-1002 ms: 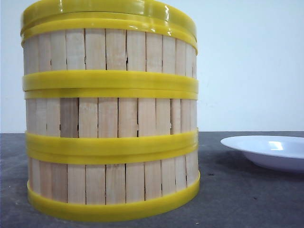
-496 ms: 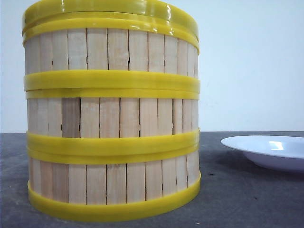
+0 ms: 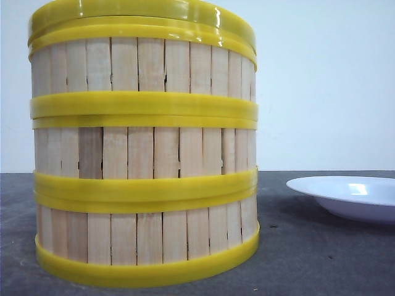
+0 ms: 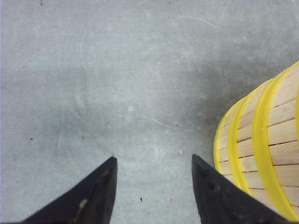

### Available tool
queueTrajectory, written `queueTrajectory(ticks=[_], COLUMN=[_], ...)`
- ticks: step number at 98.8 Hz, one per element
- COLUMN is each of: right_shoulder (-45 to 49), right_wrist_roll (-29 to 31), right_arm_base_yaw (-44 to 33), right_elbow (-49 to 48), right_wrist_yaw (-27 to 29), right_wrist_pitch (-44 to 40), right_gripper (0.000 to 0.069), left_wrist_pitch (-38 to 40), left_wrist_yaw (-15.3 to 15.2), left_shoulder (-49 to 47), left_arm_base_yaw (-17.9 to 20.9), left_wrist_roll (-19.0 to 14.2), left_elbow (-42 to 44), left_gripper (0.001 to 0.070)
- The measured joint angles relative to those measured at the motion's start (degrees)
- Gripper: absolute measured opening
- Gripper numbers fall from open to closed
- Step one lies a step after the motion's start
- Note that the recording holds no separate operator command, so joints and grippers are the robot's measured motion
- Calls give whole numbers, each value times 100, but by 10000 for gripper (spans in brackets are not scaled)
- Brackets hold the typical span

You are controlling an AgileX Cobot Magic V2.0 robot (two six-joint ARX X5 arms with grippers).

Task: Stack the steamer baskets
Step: 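Release the lid knob and raise the right gripper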

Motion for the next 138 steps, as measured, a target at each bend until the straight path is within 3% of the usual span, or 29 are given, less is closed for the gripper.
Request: queueTrajectory(ticks=[31,56,82,103,130,135,138], right_shoulder=[-1036,-2238,-3344,-3982,-4057,-4057,-4057], right_wrist_roll=[0,2,74,238,267,284,304], right_arm_base_yaw=[-1762,-3119,-4249,-4612,-4614,-4614,-4614], right_elbow=[-433,-2151,-4048,-4990,-5075,-5075,-5075], right_wrist_yaw=[2,-498,-557,-820,-822,-824,-824], right_wrist_pitch=[-216,326,750,1032,1113,1126,1123], right_gripper=[481,481,481,481,481,467,422], left_wrist_pitch=[0,2,39,101,101,103,103], left_wrist_yaw=[0,2,0,0,0,2,2], left_shoulder=[0,0,0,0,0,0,0], left_arm_base_yaw=[0,0,0,-2,0,-2,-2], left_wrist_roll=[2,2,2,0,-24,-39,-44], left_elbow=[0,0,0,0,0,0,0], left_gripper=[299,299,299,299,298,266,213])
